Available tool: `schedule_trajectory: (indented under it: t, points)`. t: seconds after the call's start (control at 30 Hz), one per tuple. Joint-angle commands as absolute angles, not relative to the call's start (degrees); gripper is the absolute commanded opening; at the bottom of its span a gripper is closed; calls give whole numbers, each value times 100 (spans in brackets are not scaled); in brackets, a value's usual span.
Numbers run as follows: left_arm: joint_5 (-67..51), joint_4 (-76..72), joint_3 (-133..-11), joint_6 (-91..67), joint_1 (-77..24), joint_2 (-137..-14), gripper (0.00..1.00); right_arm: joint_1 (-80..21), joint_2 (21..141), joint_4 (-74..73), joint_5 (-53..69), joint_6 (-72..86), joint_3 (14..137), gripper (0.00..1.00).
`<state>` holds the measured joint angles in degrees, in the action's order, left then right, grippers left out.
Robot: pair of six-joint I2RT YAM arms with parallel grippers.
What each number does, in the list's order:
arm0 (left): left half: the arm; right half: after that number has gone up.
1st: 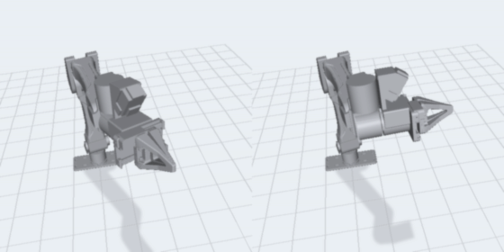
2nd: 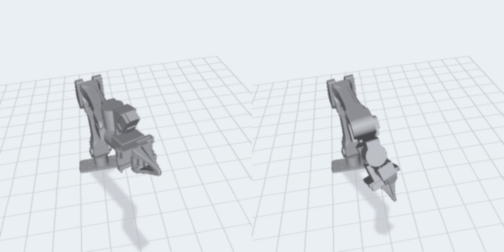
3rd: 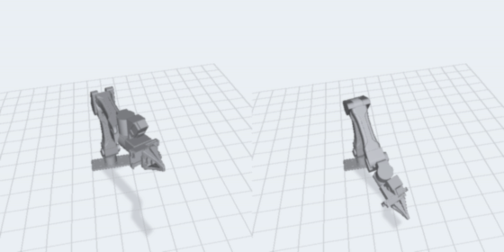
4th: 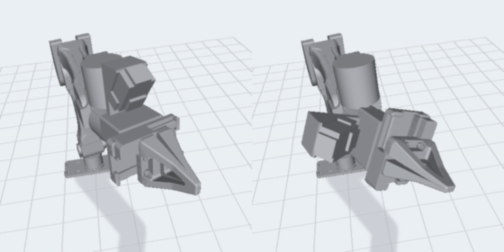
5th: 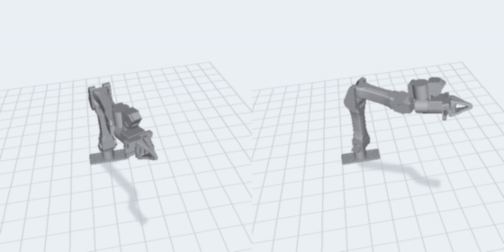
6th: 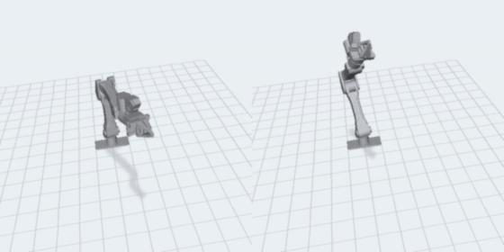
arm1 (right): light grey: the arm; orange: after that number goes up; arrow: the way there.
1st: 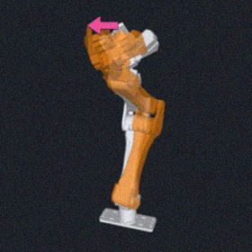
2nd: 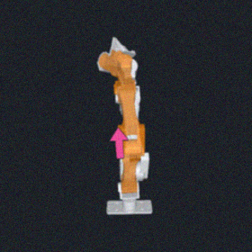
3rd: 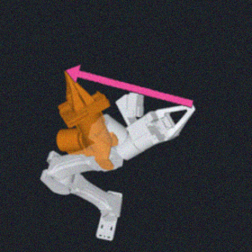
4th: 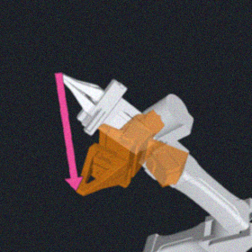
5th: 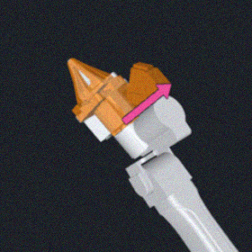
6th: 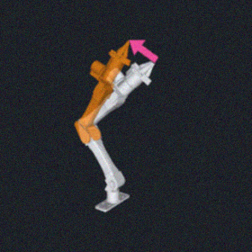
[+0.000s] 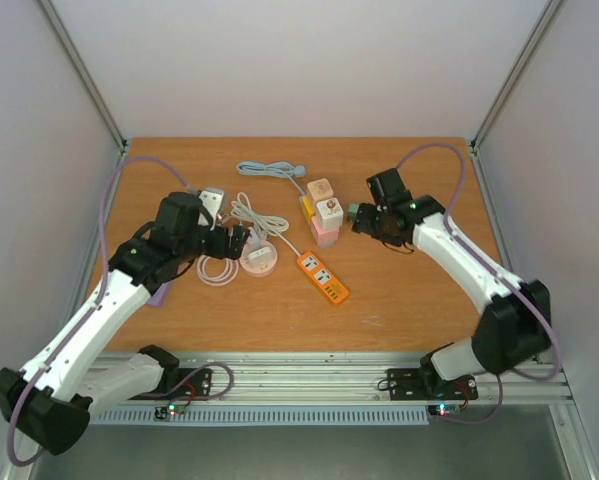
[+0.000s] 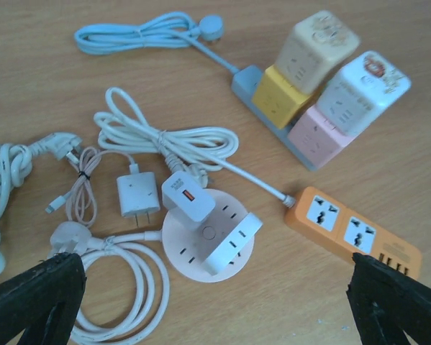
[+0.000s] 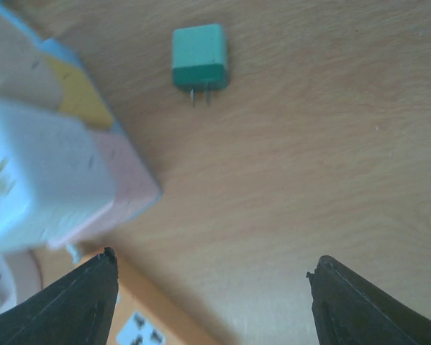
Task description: Insert the plug
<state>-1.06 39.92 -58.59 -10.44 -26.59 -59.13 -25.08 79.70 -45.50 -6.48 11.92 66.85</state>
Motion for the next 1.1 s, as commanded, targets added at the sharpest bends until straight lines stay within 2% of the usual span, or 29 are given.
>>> schedule_trajectory:
  t: [0.0, 0.13, 0.33, 0.67, 0.9, 1.07]
  points:
    - [-374, 3296, -5641, -897, -2637, -5441, 99, -1987, 9020, -4318, 57, 1372, 7238, 75]
    - [-444, 3157, -5518, -859, -2637, -5199, 99, -1728, 10026, -4115, 449, 1235, 7853, 77]
    - [-514, 2953, -5303, -1011, -2637, -5114, 99, -1696, 11500, -4650, 254, 916, 9138, 78]
    - [-599, 2917, -5261, -1016, -2637, -5323, 99, -1696, 12480, -5042, 37, 773, 9969, 70]
    - [-611, 2930, -5291, -1033, -2632, -5418, 99, -1691, 12999, -5277, -530, 538, 10449, 61]
    - [-553, 2953, -5275, -1006, -2637, -5374, 99, -1670, 13122, -5190, -384, 439, 10585, 42]
